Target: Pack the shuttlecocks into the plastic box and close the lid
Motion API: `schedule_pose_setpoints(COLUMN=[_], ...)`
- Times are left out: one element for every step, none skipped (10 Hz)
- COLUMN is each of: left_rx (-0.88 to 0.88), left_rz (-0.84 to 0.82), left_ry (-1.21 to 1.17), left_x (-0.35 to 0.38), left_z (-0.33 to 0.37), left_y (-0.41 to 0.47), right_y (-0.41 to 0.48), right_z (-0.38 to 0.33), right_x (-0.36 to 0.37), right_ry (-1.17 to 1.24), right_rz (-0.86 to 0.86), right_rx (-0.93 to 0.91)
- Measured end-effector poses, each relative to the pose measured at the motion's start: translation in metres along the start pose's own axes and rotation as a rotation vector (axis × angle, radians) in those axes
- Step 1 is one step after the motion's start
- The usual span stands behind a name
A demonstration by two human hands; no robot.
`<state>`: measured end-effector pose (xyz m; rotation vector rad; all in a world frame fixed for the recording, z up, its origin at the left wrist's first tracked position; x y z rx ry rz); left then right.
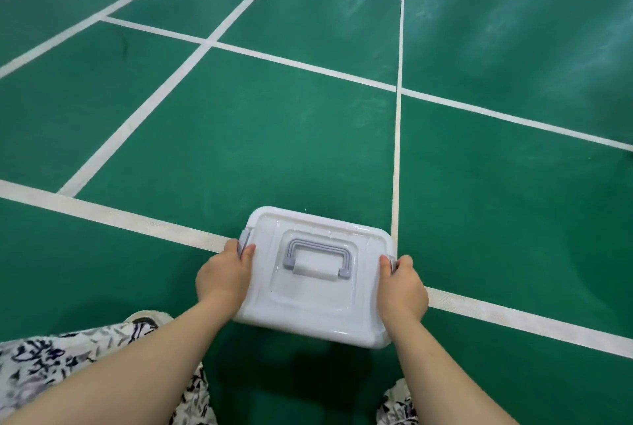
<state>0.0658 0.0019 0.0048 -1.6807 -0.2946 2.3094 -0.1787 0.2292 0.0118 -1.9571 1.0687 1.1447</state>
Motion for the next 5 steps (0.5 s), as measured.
schedule_pose_setpoints(left_rx=[-0.01, -0.013, -0.081, -0.126, 0.037], left_rz=[0.006, -0.006, -0.118, -0.215, -0.154], left_ry=[0.004, 0.016, -0.08, -0.127, -0.081], left_x=[0.002, 0.004, 0.013, 0.011, -0.02], left_z=[0.007, 0.01, 0.01, 0.019, 0.049], left_y=[0.005, 0.002, 0.001, -0.008, -0.031], right_y=[0.014, 0.017, 0.012, 0.003, -0.004], right_z=[-0.007, -0.011, -0.015, -0.024, -0.053], right_x=[-0.002, 0.0, 0.007, 0.005, -0.017], right_ry=[-0.044, -0.05, 0.009, 0.115, 0.083], right_rz=[-0.02, -0.059, -0.155, -0.178, -0.136], right_rx=[-0.02, 0.009, 0.085, 0.115, -0.033])
Point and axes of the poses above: each hand's wrist, its own y-axis towards the middle knuckle, its own x-axis out of the palm, z = x × y, the point moved 9 cm from there along y, towards the middle knuckle, and after that the axes turned 13 degrees about -x, right-handed, at the moved point
